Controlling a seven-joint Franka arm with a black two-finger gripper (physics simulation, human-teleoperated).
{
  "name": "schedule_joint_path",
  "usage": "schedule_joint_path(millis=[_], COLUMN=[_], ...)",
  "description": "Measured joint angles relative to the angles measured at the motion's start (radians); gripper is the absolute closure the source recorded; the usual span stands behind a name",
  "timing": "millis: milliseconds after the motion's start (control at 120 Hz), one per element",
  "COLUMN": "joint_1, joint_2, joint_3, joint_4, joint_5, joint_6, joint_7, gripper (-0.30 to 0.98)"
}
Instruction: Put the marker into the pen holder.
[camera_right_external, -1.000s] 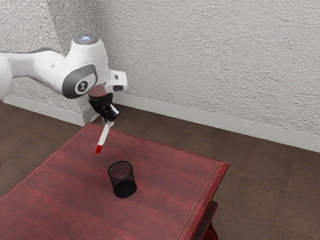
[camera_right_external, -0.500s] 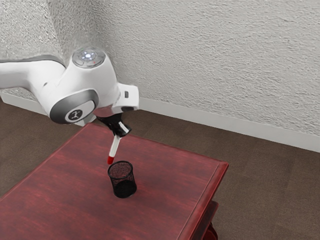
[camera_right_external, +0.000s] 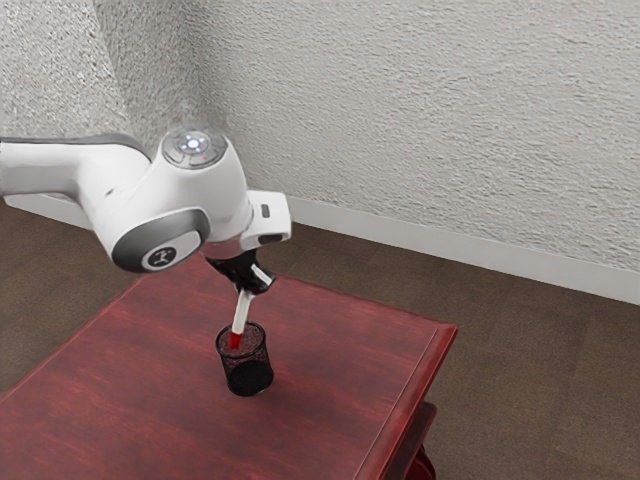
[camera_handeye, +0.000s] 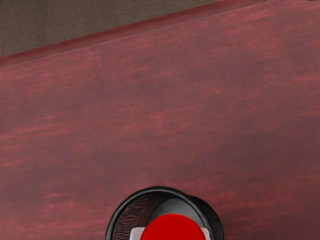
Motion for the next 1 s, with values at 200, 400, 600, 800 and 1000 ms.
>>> schedule_joint_path(millis=[200,400,600,800,1000], joint_1=[0.038,0.06,0.061,0.063,-0.002], joint_2=[0.052,0.085,0.062,0.118,0.162], joint_3=[0.0,0.0,0.002,0.139,0.21], joint_4=[0.006,0.009,0.01,0.559,0.875], joint_5=[0.073,0.1,0.084,-0.09,-0.167], joint_6=[0.058,0.114,0.137,-0.179,-0.616], joint_7=[-0.025,-0.039,-0.024,-0.007,0.021], gripper=[0.78,0.63,0.26,0.1,0.04])
